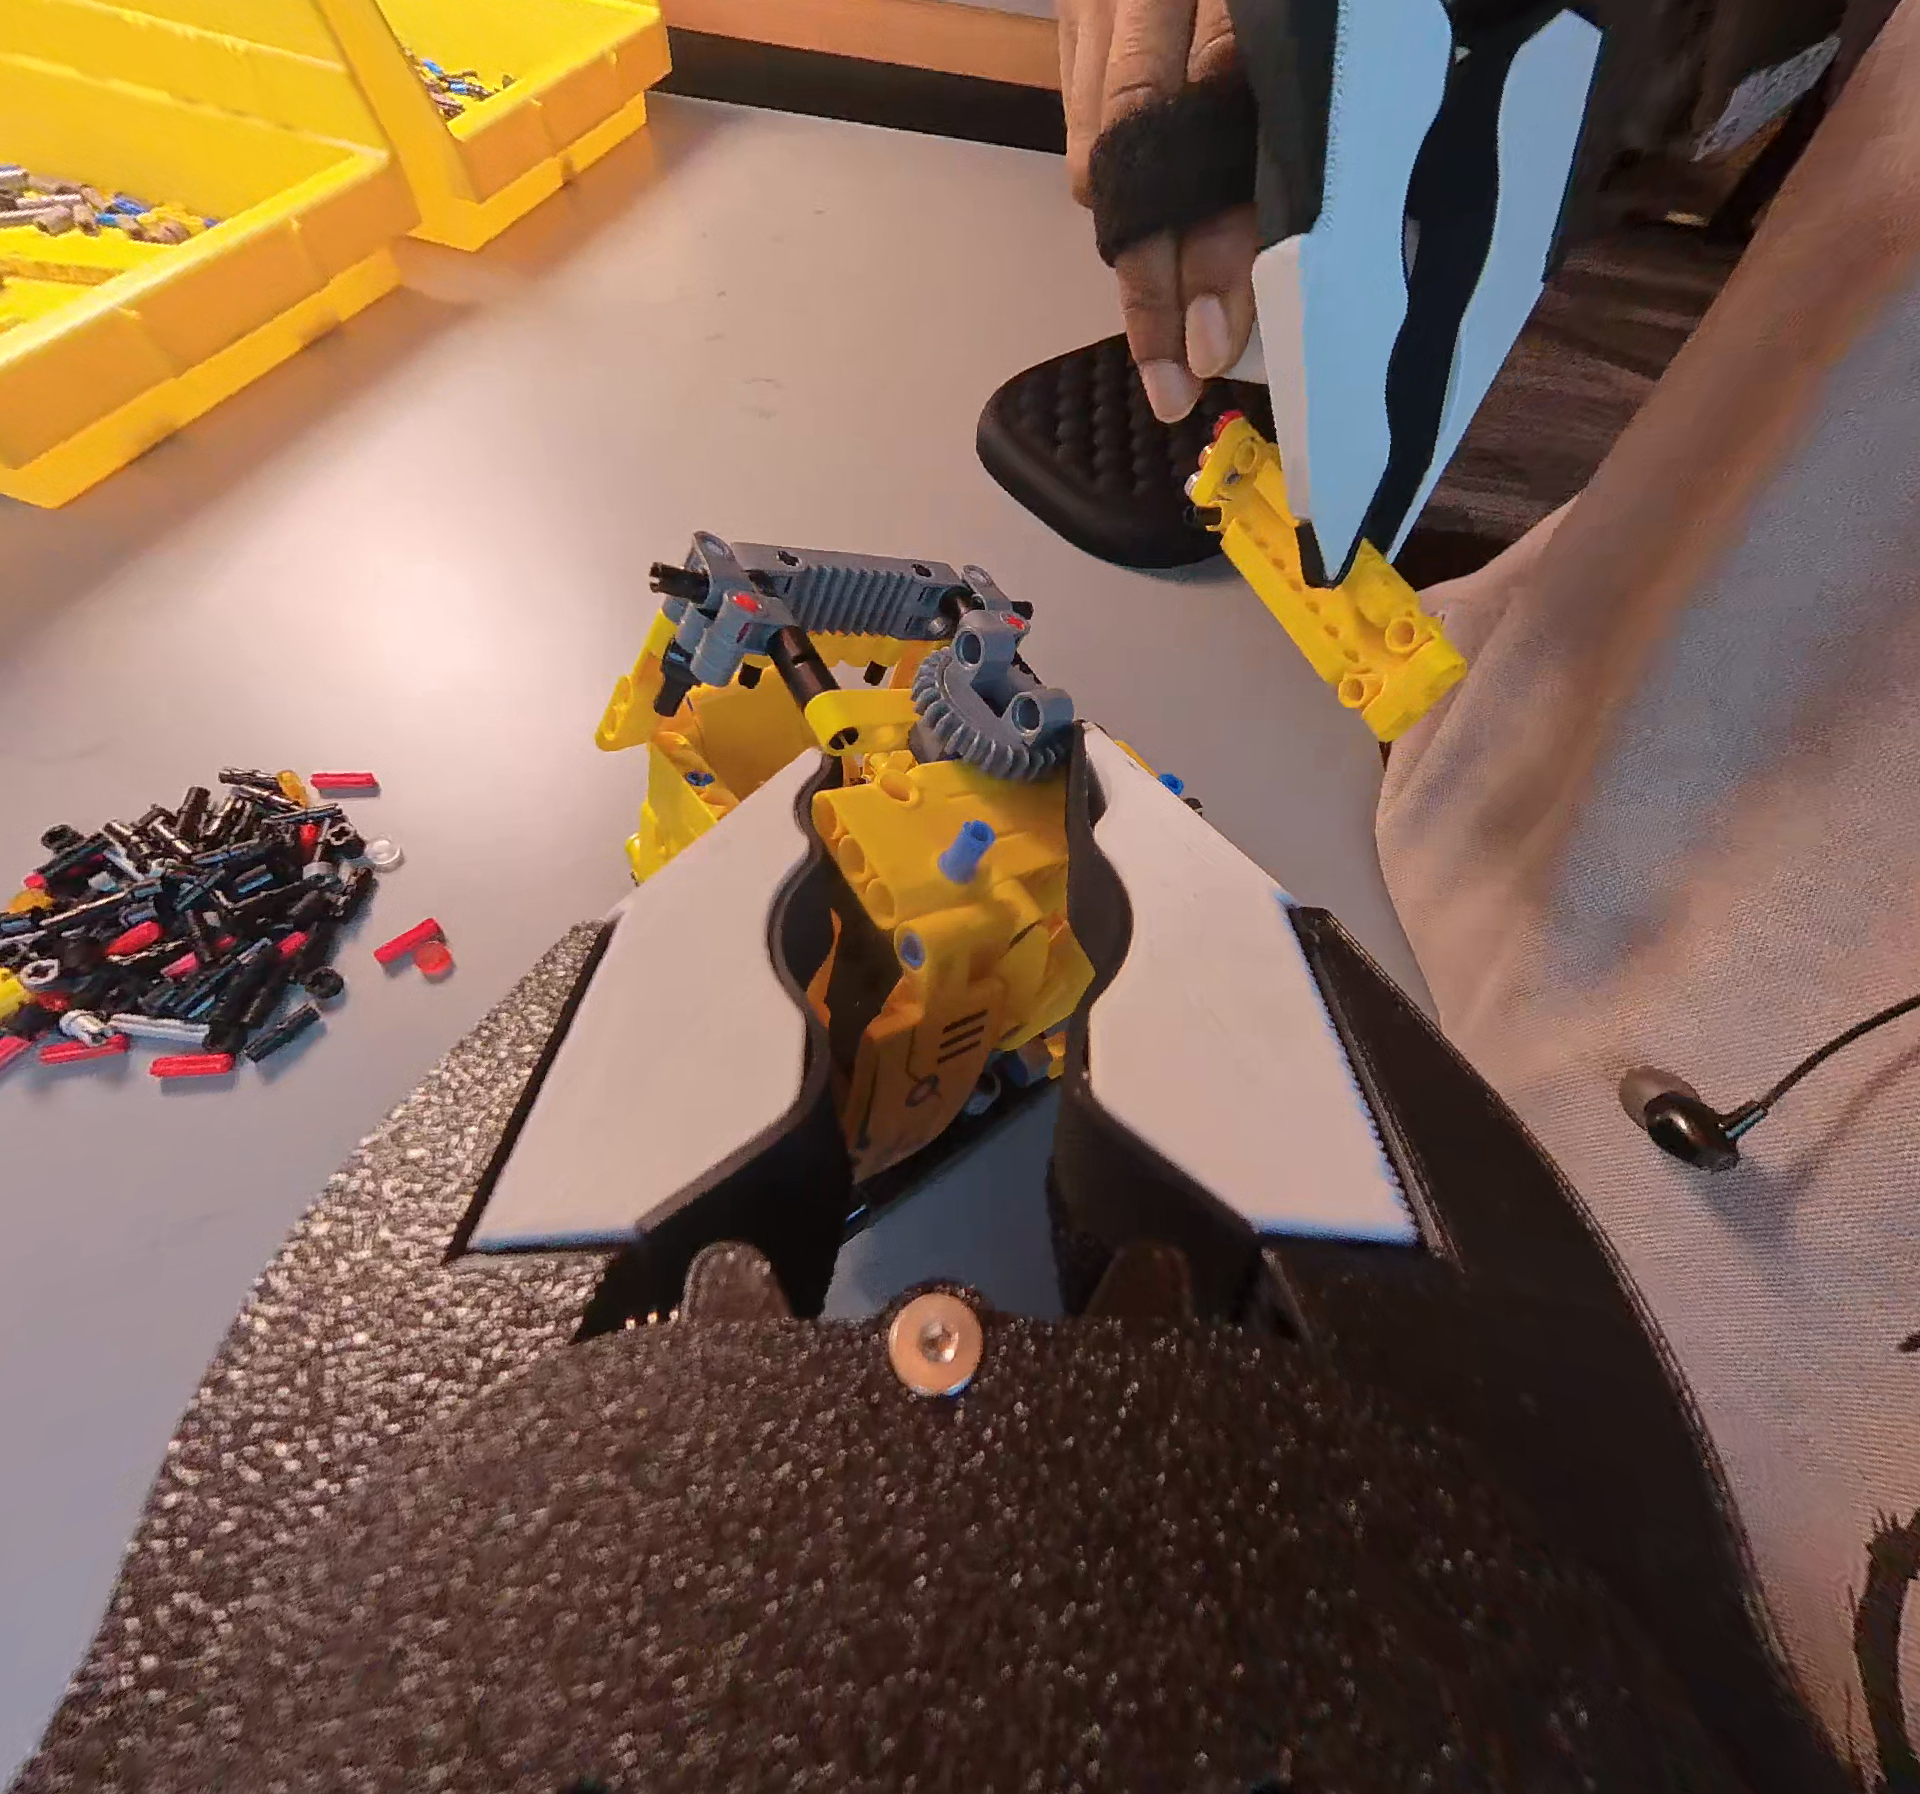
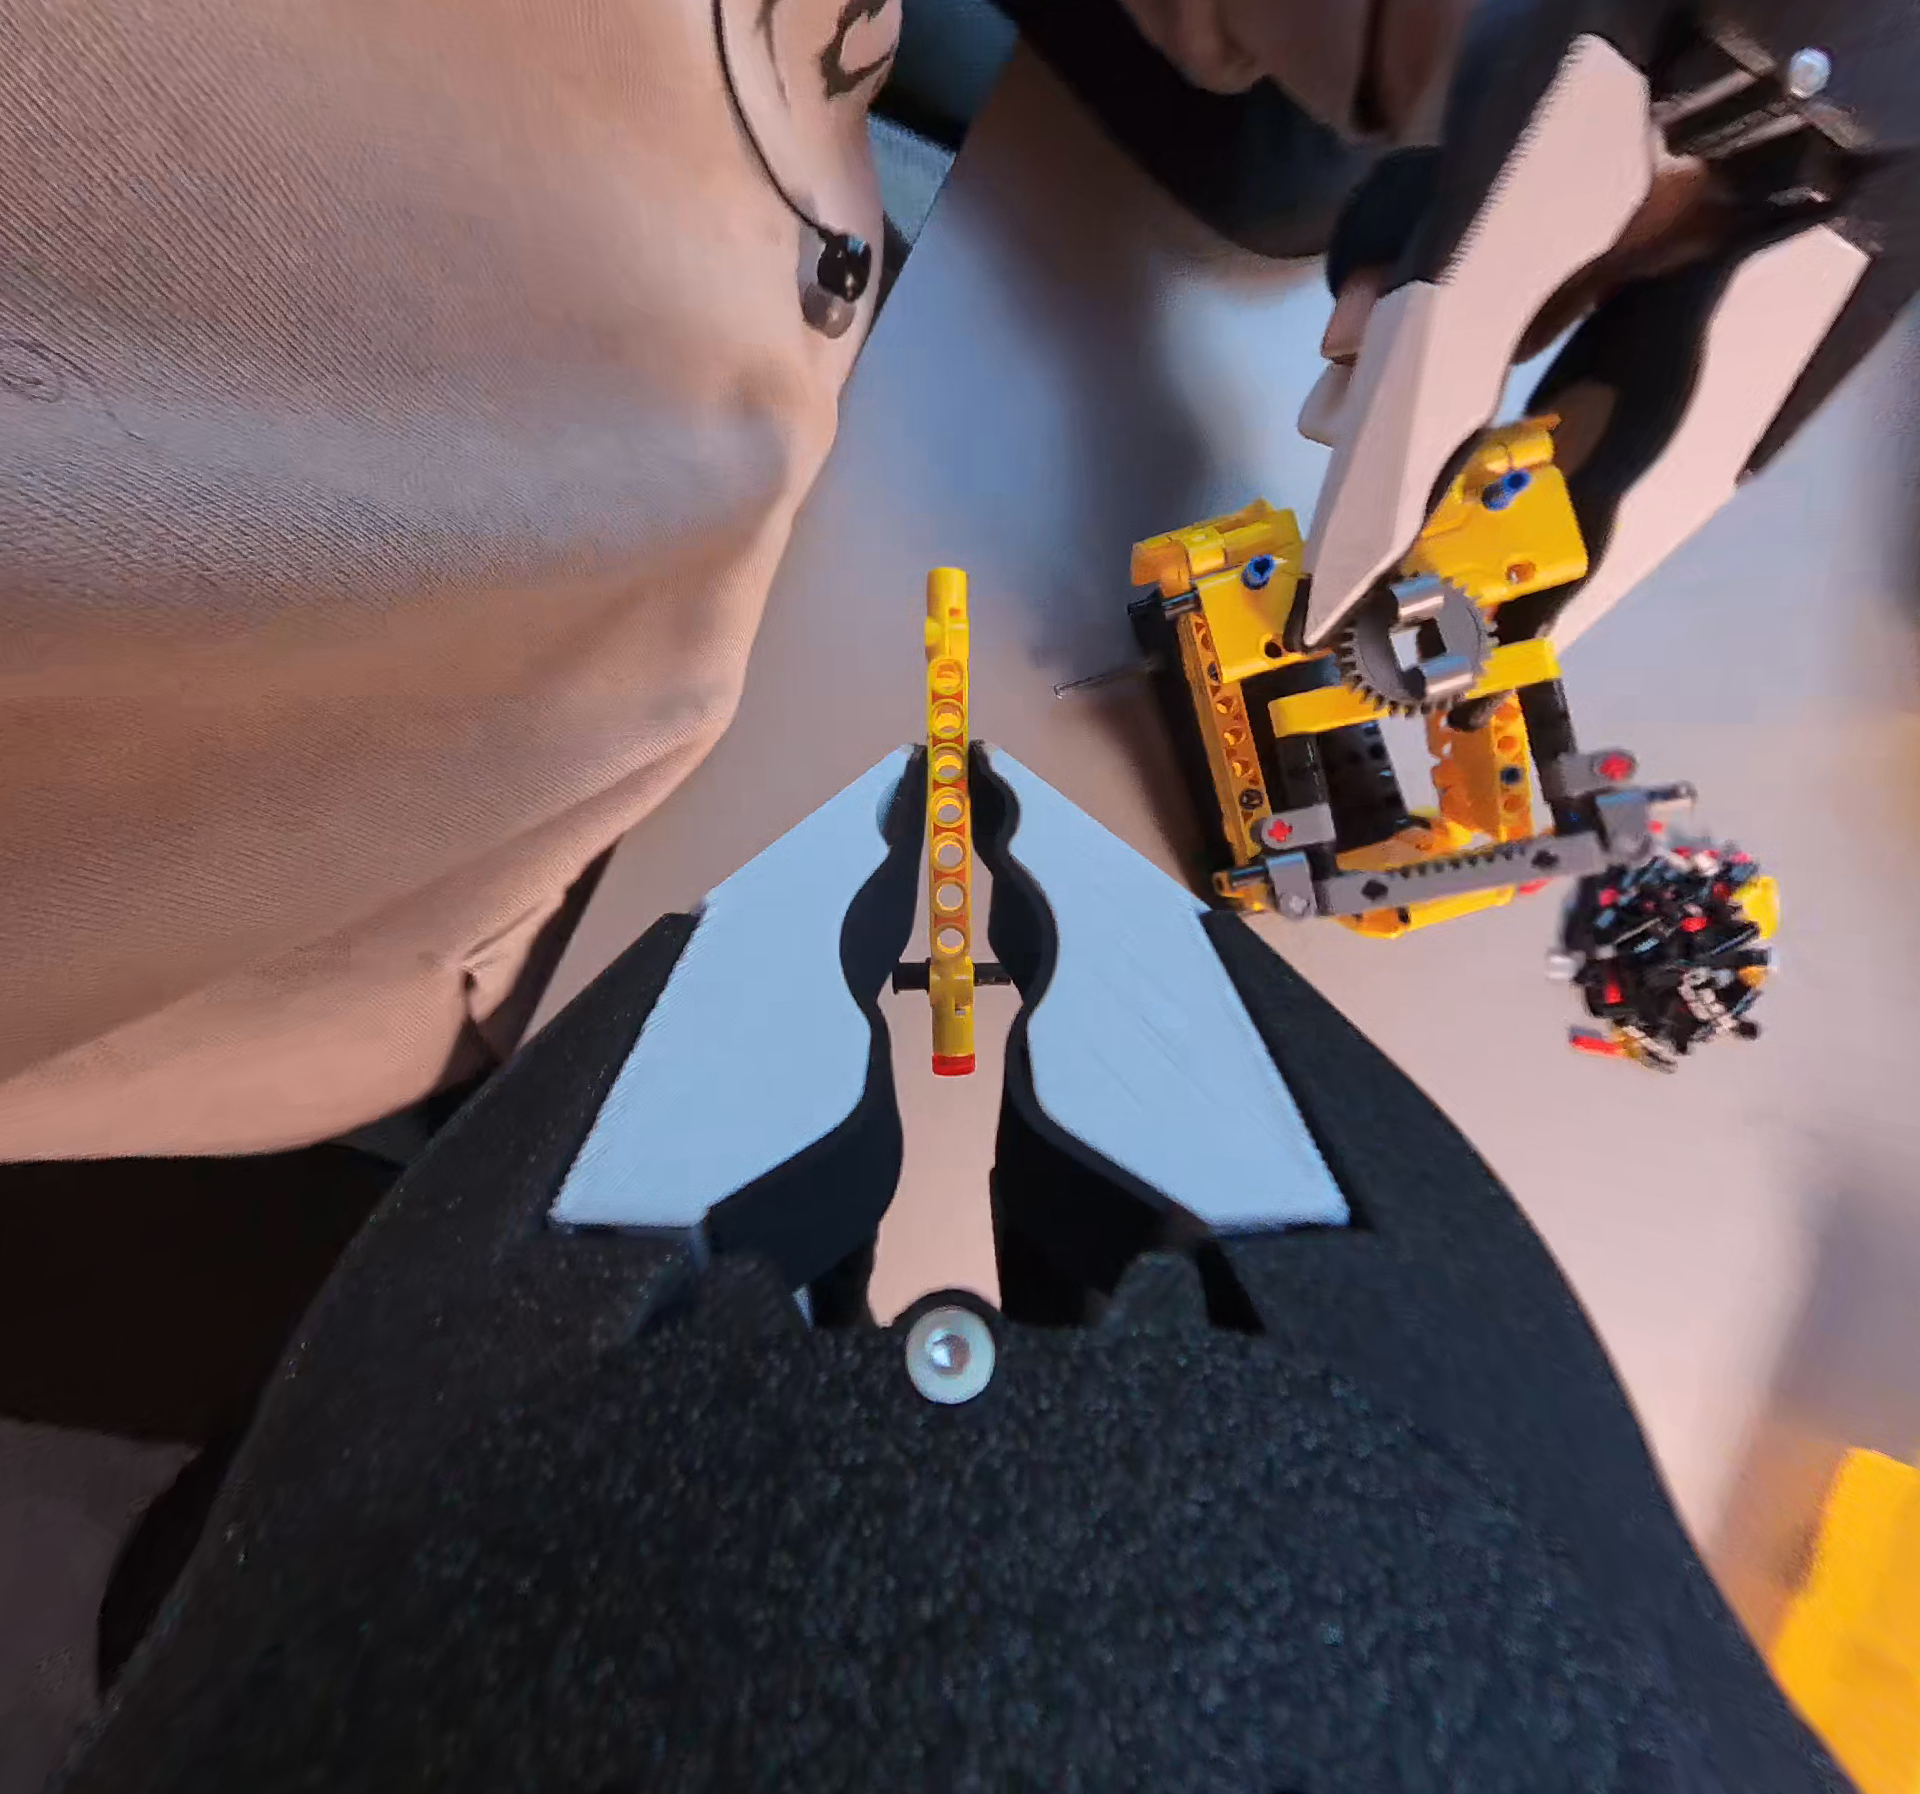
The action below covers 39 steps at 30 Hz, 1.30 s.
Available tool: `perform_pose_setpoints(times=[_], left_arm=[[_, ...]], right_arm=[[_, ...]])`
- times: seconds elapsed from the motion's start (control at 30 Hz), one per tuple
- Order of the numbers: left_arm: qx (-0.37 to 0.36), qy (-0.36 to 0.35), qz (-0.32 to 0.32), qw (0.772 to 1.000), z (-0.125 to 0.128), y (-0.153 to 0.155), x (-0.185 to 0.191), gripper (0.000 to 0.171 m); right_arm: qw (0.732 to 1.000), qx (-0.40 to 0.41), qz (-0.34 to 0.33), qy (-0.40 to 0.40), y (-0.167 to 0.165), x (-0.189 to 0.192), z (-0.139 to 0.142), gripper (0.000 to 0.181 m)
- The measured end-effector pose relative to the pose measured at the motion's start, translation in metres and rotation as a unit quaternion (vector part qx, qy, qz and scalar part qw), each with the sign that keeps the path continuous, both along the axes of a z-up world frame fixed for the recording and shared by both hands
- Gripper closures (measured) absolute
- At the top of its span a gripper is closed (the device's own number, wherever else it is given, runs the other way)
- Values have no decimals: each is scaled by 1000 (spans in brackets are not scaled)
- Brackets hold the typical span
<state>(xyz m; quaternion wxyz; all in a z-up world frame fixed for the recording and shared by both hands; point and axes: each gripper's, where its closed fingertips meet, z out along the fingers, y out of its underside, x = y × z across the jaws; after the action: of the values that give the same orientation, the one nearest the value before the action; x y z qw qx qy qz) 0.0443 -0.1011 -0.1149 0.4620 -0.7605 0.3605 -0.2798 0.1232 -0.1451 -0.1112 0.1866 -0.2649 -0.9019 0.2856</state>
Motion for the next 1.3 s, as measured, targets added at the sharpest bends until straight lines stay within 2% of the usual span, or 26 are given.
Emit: perform_pose_setpoints(times=[0.17, 0.33, 0.47, 0.57, 0.67, 0.8, 0.9, 1.03, 1.13, 1.23, 1.3], left_arm=[[-3, -12, 3, 1000, 1, 4, 7, 130], [-5, -23, -10, 1000, 1, 7, 20, 130], [-5, -37, -10, 999, 3, 20, 28, 131], [1, -43, -25, 999, 12, 41, 43, 131], [1, -53, -37, 998, 23, 76, 63, 131], [-30, -91, -7, 995, 22, 129, 74, 131], [-5, -116, 33, 993, 31, 147, 64, 118], [31, -126, 55, 990, 50, 137, 43, 99], [47, -156, 18, 986, 67, 106, 33, 103], [10, -214, -52, 975, 80, 60, 29, 110], [-16, -231, -57, 971, 77, 41, 24, 114]], right_arm=[[991, -102, -75, 36, 17, -1, 14, 175], [956, -216, -168, 102, 51, -4, 43, 174], [933, -261, -216, 126, 72, 10, 46, 175], [926, -282, -205, 146, 66, 23, 55, 174], [914, -295, -212, 179, 67, 28, 62, 174], [903, -302, -231, 200, 70, 29, 58, 174], [899, -303, -242, 204, 71, 31, 53, 174], [890, -305, -271, 205, 81, 26, 45, 174], [870, -330, -311, 195, 95, 9, 42, 174], [839, -407, -329, 150, 96, -14, 42, 174], [814, -477, -319, 95, 87, -31, 42, 174]])
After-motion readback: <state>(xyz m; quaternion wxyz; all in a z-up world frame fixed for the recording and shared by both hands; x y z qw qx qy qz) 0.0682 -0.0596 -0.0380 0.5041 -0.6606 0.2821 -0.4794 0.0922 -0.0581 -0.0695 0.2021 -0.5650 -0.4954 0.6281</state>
